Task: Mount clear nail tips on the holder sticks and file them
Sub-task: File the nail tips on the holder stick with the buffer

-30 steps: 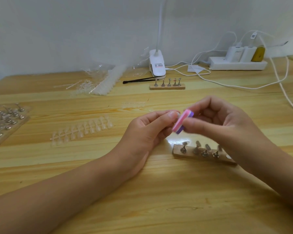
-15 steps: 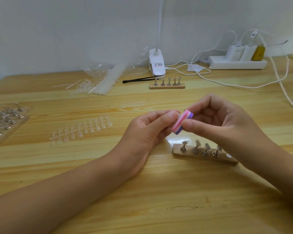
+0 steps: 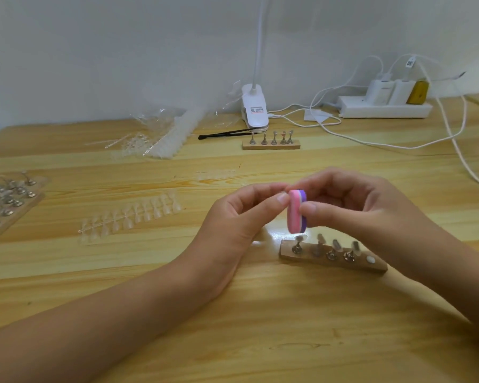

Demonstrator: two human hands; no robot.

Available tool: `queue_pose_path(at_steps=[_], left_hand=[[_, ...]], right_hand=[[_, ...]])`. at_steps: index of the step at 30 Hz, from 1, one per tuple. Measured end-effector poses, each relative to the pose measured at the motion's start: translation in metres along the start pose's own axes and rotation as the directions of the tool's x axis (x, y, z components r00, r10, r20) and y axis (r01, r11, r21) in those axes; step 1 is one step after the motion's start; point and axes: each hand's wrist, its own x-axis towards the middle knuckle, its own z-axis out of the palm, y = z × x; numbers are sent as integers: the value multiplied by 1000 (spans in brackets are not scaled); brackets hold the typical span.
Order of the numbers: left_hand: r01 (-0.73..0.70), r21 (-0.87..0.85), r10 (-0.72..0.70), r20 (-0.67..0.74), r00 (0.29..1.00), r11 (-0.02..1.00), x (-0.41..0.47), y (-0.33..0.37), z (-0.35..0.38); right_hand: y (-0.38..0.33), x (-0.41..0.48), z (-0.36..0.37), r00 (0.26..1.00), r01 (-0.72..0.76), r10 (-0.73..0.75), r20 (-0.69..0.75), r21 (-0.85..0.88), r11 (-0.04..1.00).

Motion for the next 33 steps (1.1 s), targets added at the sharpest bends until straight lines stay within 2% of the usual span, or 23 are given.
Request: queue_pose_path(at_steps=[5, 10, 15, 19, 22, 23, 24, 25, 27, 28, 30, 33], left_hand=[[-2, 51, 0, 42, 999, 999, -1, 1, 2], [6, 40, -6, 15, 1000, 999, -1, 1, 1], [12, 43, -13, 23, 1000, 999, 0, 0, 2], [38, -15, -38, -6, 999, 999, 2, 0, 0], [44, -36, -45, -18, 999, 998, 3, 0, -1], [43, -31, -44, -16, 999, 999, 3, 0, -1], [41, -24, -41, -10, 999, 999, 2, 0, -1], [36, -17, -36, 0, 999, 999, 1, 1, -1], [27, -13, -27, 24, 999, 1000, 0, 2, 0], [26, -13, -26, 29, 999, 1000, 0, 3, 1], [32, -15, -32, 26, 999, 999, 0, 4, 2], [42, -8, -41, 24, 999, 999, -1, 5, 2]], right_hand=[[0, 2, -9, 995, 66, -64, -78, 21, 998], [-3, 2, -17, 993, 23, -14, 116, -83, 996], [1, 3, -15, 999, 50, -50, -3, 31, 998], [-2, 2, -18, 991, 29, -18, 132, -80, 996], [-2, 5, -25, 997, 72, -70, 18, -169, 983], [1, 7, -30, 991, 106, -124, -42, -294, 950], [5, 9, -36, 979, 131, -189, -74, -480, 868], [10, 12, -43, 971, 129, -232, -66, -671, 730], [21, 17, -56, 984, 57, -178, -31, -881, 470], [26, 18, -60, 993, 2, -106, -45, -913, 407], [30, 18, -63, 997, -44, -41, -66, -916, 398], [19, 14, -53, 968, 161, -249, 23, -821, 548]])
